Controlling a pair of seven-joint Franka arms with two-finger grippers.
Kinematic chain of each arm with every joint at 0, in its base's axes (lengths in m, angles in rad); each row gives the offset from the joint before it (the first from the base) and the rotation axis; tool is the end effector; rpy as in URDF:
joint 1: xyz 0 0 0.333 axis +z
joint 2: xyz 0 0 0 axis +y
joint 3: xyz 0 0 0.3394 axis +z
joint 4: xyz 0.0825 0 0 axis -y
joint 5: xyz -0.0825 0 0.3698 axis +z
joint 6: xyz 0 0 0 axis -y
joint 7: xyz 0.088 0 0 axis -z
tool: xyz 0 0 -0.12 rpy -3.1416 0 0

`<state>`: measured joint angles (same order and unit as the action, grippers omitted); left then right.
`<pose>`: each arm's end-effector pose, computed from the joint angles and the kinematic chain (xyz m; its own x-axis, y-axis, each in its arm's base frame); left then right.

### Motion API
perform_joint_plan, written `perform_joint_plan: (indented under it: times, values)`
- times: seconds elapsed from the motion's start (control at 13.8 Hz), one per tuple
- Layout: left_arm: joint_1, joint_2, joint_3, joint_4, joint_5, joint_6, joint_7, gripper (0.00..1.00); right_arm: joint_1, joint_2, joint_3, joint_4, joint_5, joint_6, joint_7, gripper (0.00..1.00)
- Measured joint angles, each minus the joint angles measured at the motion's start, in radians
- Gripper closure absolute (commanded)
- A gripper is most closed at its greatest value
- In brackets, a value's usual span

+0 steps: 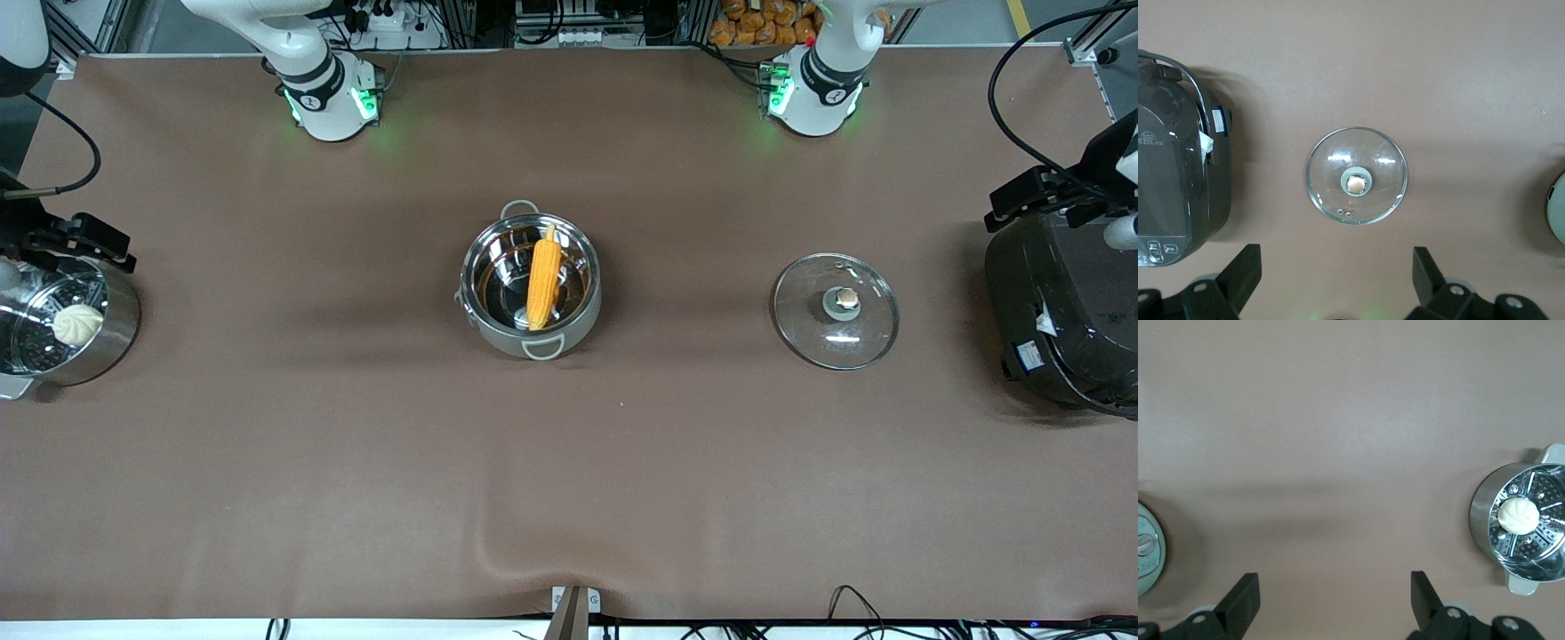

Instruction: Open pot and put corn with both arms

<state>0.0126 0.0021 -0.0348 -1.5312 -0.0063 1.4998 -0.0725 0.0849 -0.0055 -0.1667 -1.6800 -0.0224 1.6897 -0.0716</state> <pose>0.5334 -0.0126 0.6457 0.9982 0.0498 -0.0339 0.0500 -0.9987 0.0039 0.5448 -0.0473 0.5980 0.9999 -0.0076 0.0135 -0.0079 -0.9997 0.0224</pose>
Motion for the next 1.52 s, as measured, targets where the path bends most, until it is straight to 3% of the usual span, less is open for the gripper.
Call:
perform_joint_plan:
  times: [0.58, 1.01, 1.52]
  values:
    - [0.000, 0.000, -0.010, 0.000, 0.000, -0.007, 0.002, 0.00, 0.002, -0.010, 0.001, -0.061, 0.018, 0.064, 0.008, 0.00]
    - [0.000, 0.000, -0.010, 0.000, 0.000, -0.010, 0.002, 0.00, 0.006, -0.010, 0.003, -0.076, 0.028, -0.054, 0.025, 0.00]
    - [0.001, 0.000, -0.010, 0.005, 0.000, -0.010, 0.002, 0.00, 0.006, -0.011, 0.003, -0.076, 0.038, -0.076, 0.025, 0.00]
